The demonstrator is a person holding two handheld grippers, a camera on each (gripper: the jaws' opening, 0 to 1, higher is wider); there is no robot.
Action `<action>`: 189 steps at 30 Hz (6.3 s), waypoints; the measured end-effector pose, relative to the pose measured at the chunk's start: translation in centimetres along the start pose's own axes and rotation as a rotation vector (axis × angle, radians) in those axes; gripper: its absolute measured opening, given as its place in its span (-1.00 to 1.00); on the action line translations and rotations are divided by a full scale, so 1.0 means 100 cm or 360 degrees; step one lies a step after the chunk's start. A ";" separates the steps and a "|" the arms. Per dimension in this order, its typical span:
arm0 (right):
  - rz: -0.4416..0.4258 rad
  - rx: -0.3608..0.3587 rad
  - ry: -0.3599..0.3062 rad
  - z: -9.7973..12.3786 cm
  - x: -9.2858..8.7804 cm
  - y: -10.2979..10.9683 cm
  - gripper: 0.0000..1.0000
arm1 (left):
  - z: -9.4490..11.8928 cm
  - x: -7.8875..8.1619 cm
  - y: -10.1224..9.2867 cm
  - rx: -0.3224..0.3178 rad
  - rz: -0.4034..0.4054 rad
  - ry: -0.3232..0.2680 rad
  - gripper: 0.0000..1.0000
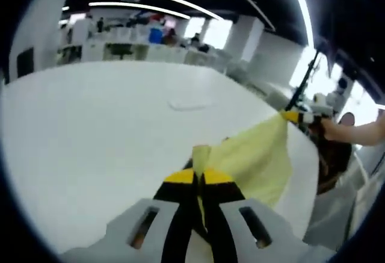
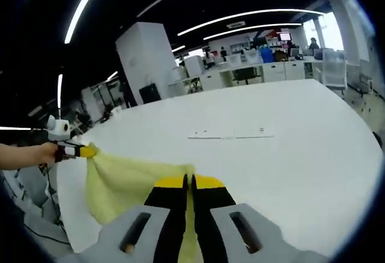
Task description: Fold the garment on the visible template until the final outline fits inside the template.
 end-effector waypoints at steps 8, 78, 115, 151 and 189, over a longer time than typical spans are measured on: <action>0.0025 -0.0019 0.0029 -0.016 0.002 -0.006 -0.93 | -0.017 0.005 0.014 0.0004 -0.0023 0.0039 -1.00; 0.0067 -0.0144 0.0406 -0.094 -0.080 -0.058 -0.92 | -0.094 -0.051 0.073 0.0102 0.0151 0.0321 -0.96; 0.0195 -0.0210 0.0407 -0.097 -0.082 -0.061 -0.87 | -0.067 -0.045 0.104 0.0398 0.0109 0.0280 -0.87; 0.0176 -0.0259 0.0189 -0.075 -0.059 -0.060 -0.06 | -0.044 -0.050 0.079 0.0329 0.0175 0.0196 -0.52; 0.0218 -0.0125 0.0103 0.000 -0.058 -0.006 0.00 | 0.022 -0.060 0.001 0.0237 0.0126 0.0053 -0.24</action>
Point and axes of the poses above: the point that each gripper's makers call its tool centre point, and the gripper's own axes: z roughly backward along the fingers, y roughly to its left, x roughly out of its top, the point moved 2 cm from there along z, roughly backward along the fingers, and after that the axes turned 3 degrees about y, right-handed, at the moved point
